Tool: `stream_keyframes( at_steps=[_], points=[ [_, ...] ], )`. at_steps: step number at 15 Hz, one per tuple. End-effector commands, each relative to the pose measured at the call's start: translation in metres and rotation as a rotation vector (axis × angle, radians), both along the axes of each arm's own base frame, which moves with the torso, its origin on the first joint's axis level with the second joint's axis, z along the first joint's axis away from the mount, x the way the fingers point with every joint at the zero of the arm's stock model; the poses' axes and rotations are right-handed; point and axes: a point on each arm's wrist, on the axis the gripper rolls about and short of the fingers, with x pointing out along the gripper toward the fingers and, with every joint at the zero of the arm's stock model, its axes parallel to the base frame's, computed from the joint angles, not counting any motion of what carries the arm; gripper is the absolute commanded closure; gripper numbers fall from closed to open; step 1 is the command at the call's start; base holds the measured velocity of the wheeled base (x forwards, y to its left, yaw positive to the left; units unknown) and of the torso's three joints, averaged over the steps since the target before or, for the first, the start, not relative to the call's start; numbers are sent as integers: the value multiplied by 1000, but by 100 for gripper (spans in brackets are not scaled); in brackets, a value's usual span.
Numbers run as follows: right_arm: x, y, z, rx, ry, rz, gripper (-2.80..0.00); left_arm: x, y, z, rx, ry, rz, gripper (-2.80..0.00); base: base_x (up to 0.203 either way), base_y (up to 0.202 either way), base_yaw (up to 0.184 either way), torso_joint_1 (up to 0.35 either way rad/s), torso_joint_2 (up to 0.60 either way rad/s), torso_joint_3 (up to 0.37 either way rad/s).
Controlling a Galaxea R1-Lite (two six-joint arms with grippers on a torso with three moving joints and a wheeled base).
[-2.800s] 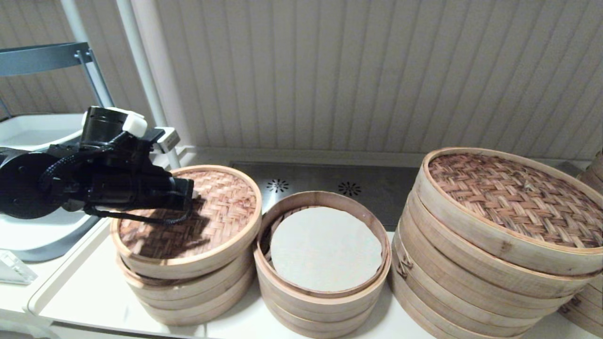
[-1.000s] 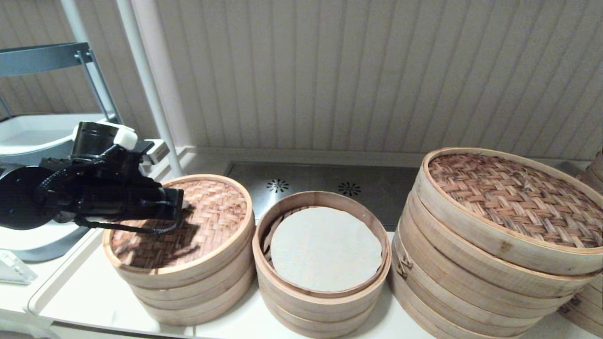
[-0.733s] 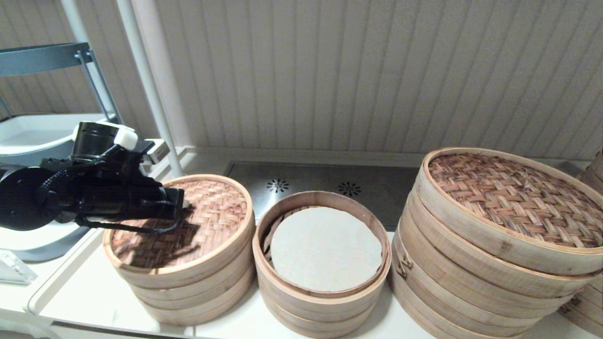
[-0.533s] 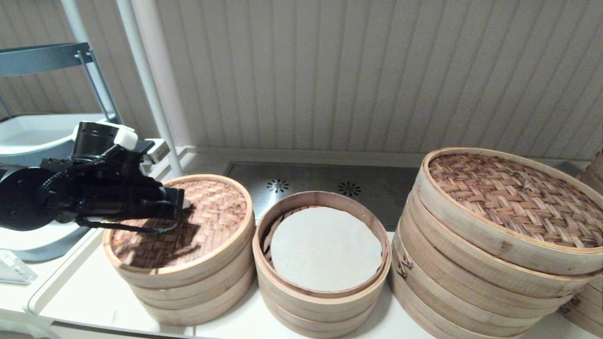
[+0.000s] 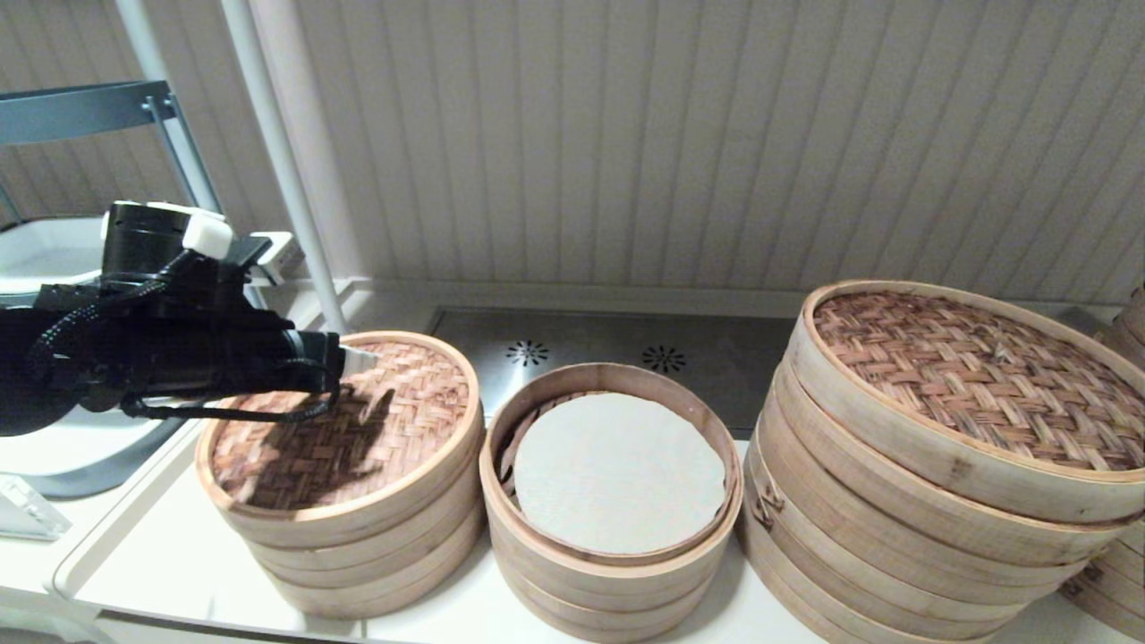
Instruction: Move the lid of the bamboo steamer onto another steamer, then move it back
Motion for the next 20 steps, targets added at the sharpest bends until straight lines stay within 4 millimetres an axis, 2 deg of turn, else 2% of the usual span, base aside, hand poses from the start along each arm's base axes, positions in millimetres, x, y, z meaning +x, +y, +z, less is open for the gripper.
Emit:
stream_keyframes(
  at_steps=[1,4,8,9,10,13,17,20],
  points=[
    [2,0,-7,-1,23,1,0,-17,4,24,-16,-82,3,-280,0,0,0,0,0,0],
    [2,0,-7,-1,23,1,0,-60,13,58,-37,-216,16,-280,0,0,0,0,0,0],
    [2,0,-7,-1,23,1,0,-112,25,80,-58,-348,29,-280,0,0,0,0,0,0],
    [2,0,-7,-1,23,1,0,-124,28,81,-56,-372,45,-133,0,0,0,0,0,0],
    [2,0,-7,-1,23,1,0,-135,30,81,-50,-389,63,0,0,0,0,0,0,0],
    [2,0,-7,-1,23,1,0,-160,36,84,-21,-458,71,0,0,0,0,0,0,0],
    [2,0,-7,-1,23,1,0,-171,41,107,15,-628,181,0,0,0,0,0,0,0],
    [2,0,-7,-1,23,1,0,-204,48,106,30,-699,198,0,0,0,0,0,0,0]
  ],
)
